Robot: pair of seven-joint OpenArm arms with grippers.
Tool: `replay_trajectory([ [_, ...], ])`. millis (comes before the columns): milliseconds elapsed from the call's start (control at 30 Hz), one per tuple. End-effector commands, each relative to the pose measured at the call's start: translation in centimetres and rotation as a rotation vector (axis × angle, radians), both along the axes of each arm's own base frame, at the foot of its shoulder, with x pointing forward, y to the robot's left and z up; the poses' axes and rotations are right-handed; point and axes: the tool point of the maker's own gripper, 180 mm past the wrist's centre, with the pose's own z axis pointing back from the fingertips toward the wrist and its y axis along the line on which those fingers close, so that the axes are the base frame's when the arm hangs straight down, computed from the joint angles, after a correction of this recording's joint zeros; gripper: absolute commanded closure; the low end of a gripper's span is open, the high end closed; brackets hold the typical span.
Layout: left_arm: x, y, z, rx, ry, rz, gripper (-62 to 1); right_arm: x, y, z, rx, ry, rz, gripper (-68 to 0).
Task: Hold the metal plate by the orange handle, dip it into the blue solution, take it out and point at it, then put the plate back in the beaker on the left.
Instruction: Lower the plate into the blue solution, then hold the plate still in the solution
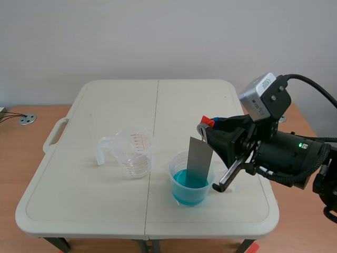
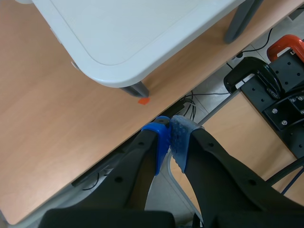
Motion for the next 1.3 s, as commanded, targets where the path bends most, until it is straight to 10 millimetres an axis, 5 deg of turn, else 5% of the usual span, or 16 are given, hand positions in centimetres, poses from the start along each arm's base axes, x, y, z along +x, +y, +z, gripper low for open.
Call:
replay_trajectory([
  [0,0.18,-0.39,0.26,-0.019,-0.014,0.002,-1.5,0.33,-0.03,0.31,-0.006,-0.013,0.005,-1.5],
  [1267,0.16,-0.38,0.25,-0.019,-0.014,0.002,-1.5,0.29,-0.02,0.21,-0.017,-0.018,0.009,-1.5],
])
